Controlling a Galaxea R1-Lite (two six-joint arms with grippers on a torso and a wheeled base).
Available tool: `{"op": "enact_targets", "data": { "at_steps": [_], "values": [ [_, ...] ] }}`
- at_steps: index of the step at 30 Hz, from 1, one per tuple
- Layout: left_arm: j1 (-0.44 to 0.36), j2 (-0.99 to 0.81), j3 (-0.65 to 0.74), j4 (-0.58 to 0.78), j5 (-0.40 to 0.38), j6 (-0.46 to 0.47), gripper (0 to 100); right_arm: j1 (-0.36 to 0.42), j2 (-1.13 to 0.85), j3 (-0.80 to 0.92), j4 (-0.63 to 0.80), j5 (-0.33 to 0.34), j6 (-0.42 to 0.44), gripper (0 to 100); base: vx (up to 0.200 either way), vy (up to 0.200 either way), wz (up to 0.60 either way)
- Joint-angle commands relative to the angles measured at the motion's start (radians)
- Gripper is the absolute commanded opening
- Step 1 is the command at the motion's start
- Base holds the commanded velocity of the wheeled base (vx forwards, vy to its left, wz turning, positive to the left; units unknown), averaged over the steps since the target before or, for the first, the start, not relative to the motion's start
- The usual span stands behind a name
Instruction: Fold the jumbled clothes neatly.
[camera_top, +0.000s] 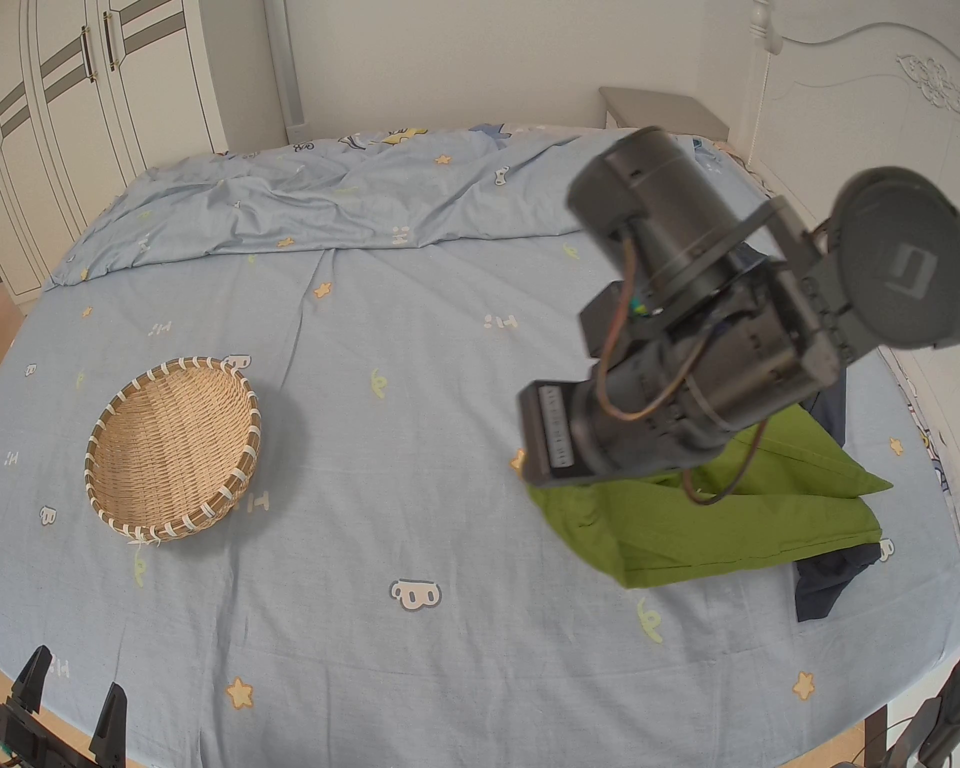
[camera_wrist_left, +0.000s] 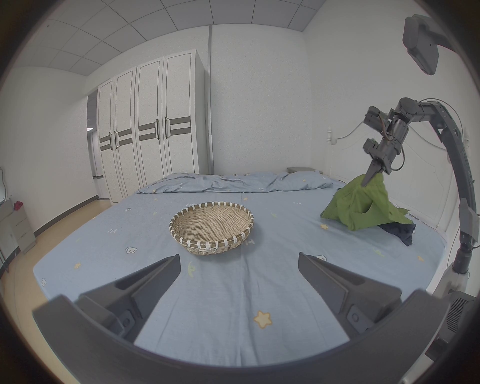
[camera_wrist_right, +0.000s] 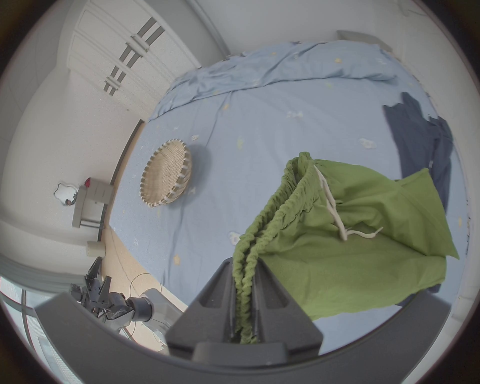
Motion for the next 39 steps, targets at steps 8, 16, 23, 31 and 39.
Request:
{"op": "enact_targets", "data": {
  "at_steps": [8, 16, 23, 31, 39],
  "values": [
    [-0.001, -0.013, 0.018, 0.000, 0.000, 0.000, 100, 0.178, 0.321, -0.120, 0.007, 0.004, 0.056, 0, 0.000, 0.000, 0.00],
    [-0.001, -0.013, 0.018, 0.000, 0.000, 0.000, 100, 0.229, 0.327, -0.120, 0.038, 0.004, 0.119, 0, 0.000, 0.000, 0.00],
    [-0.001, -0.013, 0.018, 0.000, 0.000, 0.000, 100, 0.219, 0.358, -0.120, 0.143, 0.007, 0.119, 100, 0.000, 0.000, 0.00],
    [-0.001, -0.013, 0.018, 0.000, 0.000, 0.000, 100, 0.204, 0.352, -0.120, 0.156, 0.007, 0.118, 100, 0.000, 0.000, 0.00],
    [-0.001, -0.013, 0.018, 0.000, 0.000, 0.000, 100, 0.029, 0.039, -0.120, 0.255, 0.015, 0.124, 100, 0.000, 0.000, 0.00]
  ]
}}
